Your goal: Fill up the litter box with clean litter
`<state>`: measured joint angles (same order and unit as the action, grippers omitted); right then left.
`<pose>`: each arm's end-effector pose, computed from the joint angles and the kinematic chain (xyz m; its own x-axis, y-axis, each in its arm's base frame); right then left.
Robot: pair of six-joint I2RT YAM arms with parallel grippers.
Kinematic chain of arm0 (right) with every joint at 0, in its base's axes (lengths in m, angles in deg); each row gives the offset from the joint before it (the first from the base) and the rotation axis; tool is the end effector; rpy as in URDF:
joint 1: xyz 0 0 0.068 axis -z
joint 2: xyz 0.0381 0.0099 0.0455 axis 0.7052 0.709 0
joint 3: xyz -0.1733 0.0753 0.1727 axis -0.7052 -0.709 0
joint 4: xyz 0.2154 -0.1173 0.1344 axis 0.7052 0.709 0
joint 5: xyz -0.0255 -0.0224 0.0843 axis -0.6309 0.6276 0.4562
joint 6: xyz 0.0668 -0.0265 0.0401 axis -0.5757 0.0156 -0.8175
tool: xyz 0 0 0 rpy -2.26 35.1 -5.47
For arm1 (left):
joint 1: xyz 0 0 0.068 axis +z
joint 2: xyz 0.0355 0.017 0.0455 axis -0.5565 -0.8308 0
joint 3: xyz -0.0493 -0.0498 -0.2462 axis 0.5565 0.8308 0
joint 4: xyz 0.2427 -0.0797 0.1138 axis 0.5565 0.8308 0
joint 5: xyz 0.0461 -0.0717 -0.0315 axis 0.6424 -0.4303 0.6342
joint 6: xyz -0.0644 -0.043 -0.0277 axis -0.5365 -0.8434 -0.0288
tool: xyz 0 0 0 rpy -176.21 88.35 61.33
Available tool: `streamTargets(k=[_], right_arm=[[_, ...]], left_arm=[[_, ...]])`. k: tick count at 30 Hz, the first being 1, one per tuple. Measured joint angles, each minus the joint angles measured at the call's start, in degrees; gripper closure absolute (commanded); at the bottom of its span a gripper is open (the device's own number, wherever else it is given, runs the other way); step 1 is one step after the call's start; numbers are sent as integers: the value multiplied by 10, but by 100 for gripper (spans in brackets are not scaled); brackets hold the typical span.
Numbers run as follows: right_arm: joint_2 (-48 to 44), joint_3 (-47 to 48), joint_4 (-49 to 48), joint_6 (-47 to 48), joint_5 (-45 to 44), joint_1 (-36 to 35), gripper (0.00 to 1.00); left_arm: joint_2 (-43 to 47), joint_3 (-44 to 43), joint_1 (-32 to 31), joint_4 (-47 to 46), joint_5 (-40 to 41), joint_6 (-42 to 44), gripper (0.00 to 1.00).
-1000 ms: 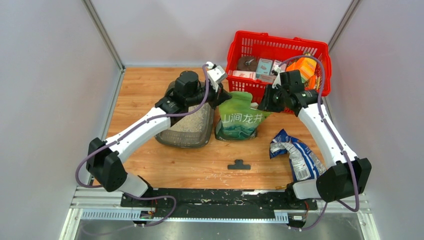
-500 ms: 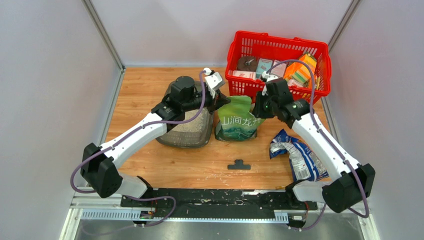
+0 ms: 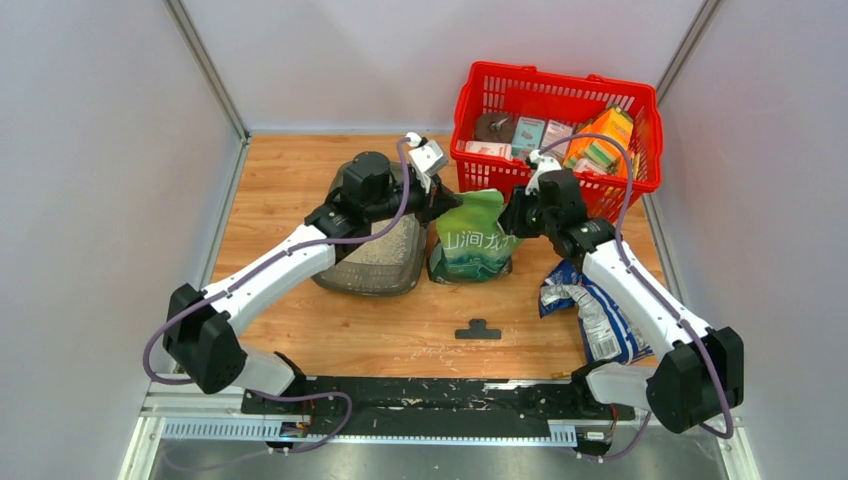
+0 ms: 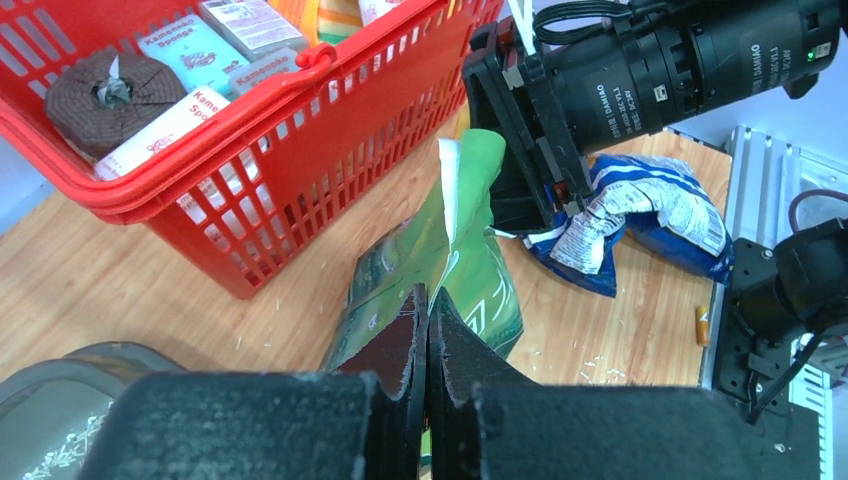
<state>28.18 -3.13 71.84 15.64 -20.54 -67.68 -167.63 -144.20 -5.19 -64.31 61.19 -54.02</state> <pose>0.3014 0.1306 0.2472 -0.6998 0.0539 -0.7123 -0.2070 0.9391 0.2744 0.2806 -0.2687 0.3401 -0.1869 0.0810 -0.9790 0.8965 0.4217 -0.1363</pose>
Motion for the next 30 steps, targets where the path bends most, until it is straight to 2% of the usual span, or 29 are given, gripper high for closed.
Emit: streamTargets(k=[9,13,18,22,30], right_arm=[[4,-42,-70,44,163,55,100],[17,-39,-63,43,263,113,100],[43,-36,-53,-56,417,202,100],[45,-40,-57,-139,482,234,100],[50,-37,-68,-185,603,296,100]], left_arm=[[-22,-14,1,-8,-3,4,100],[-35,-28,0,-3,-13,10,100],[-47,-44,-1,12,-15,27,100],[-46,-54,0,37,-15,58,100],[-17,-56,-3,94,-15,150,100]])
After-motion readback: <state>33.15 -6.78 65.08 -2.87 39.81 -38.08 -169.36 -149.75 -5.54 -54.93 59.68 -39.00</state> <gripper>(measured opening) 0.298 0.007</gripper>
